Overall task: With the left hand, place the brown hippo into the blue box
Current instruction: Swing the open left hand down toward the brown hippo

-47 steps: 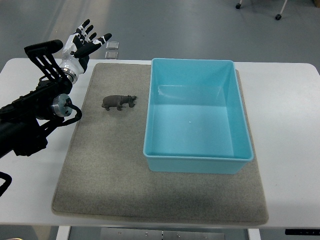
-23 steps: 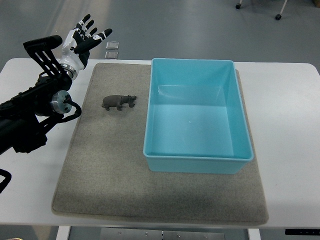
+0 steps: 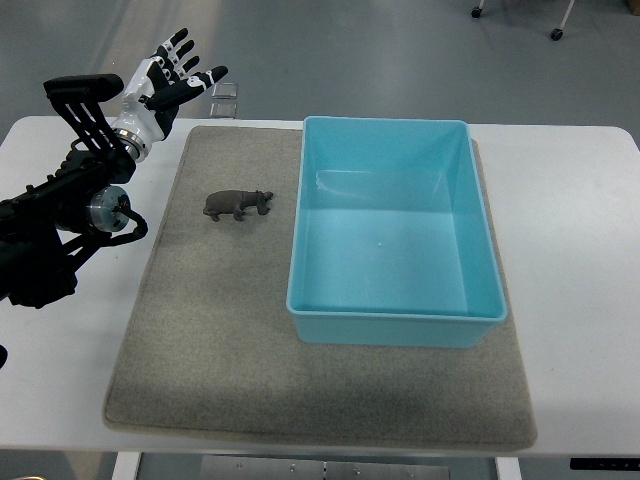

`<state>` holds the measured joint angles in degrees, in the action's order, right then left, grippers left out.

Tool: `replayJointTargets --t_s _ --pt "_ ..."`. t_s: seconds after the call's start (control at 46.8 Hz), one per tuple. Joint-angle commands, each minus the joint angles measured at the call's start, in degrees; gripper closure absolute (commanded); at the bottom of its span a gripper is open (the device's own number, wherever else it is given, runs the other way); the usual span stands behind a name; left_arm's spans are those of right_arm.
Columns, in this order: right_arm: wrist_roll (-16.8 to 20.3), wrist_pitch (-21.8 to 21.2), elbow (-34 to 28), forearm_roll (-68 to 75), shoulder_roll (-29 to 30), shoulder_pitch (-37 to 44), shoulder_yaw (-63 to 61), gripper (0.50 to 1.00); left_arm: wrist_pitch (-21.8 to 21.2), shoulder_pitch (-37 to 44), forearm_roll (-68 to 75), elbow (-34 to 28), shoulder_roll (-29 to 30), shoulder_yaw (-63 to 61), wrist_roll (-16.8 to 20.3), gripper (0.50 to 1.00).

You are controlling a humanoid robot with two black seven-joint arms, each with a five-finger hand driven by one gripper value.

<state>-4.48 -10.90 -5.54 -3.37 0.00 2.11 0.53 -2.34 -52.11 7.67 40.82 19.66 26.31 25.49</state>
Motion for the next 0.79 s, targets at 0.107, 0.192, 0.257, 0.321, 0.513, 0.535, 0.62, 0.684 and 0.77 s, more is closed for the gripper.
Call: replayJointTargets --t_s 0.107,0.192,0.257,0.321,0.513,0.535,0.62,0.684,0.77 --pt "0.0 0.0 0.0 0.0 0.0 0.0 0.0 0.564 -0.1 -0.3 5.1 0.1 0.5 -0.4 -0.5 0.506" --pt "0.0 0.0 0.0 0.0 0.0 0.0 0.0 0.564 -0.4 -0.3 5.2 0.1 0.5 -0.4 -0.7 0.506" --pt "0.0 0.0 0.0 -0.1 0.0 0.0 0.0 0.564 -0.4 -0.3 5.2 0.1 0.4 -0.5 -0.8 0.508" --pt "0.0 0.0 0.0 -0.1 0.0 0.0 0.0 0.564 -0.4 -0.1 5.7 0.6 0.4 -0.6 -0.9 0.508" --pt "0.0 0.0 0.0 0.0 0.0 0.0 0.0 0.564 -1.3 -0.1 11.6 7.3 3.7 -1.0 -1.1 0.510" --pt "0.0 0.0 0.0 -0.1 0.0 0.0 0.0 0.564 -1.5 -0.1 12.4 8.0 4.2 -1.2 -1.1 0.510" --pt "0.0 0.0 0.0 -0.1 0.0 0.0 0.0 0.564 -2.6 -1.1 14.5 10.4 6.2 -4.1 -1.1 0.510" --pt "0.0 0.0 0.0 -0.1 0.0 0.0 0.0 0.564 -3.5 -2.6 14.9 11.3 8.0 -7.7 -1.2 0.510" --pt "0.0 0.0 0.0 0.0 0.0 0.0 0.0 0.564 -3.6 -4.7 15.1 12.1 9.8 -12.8 -1.4 0.510"
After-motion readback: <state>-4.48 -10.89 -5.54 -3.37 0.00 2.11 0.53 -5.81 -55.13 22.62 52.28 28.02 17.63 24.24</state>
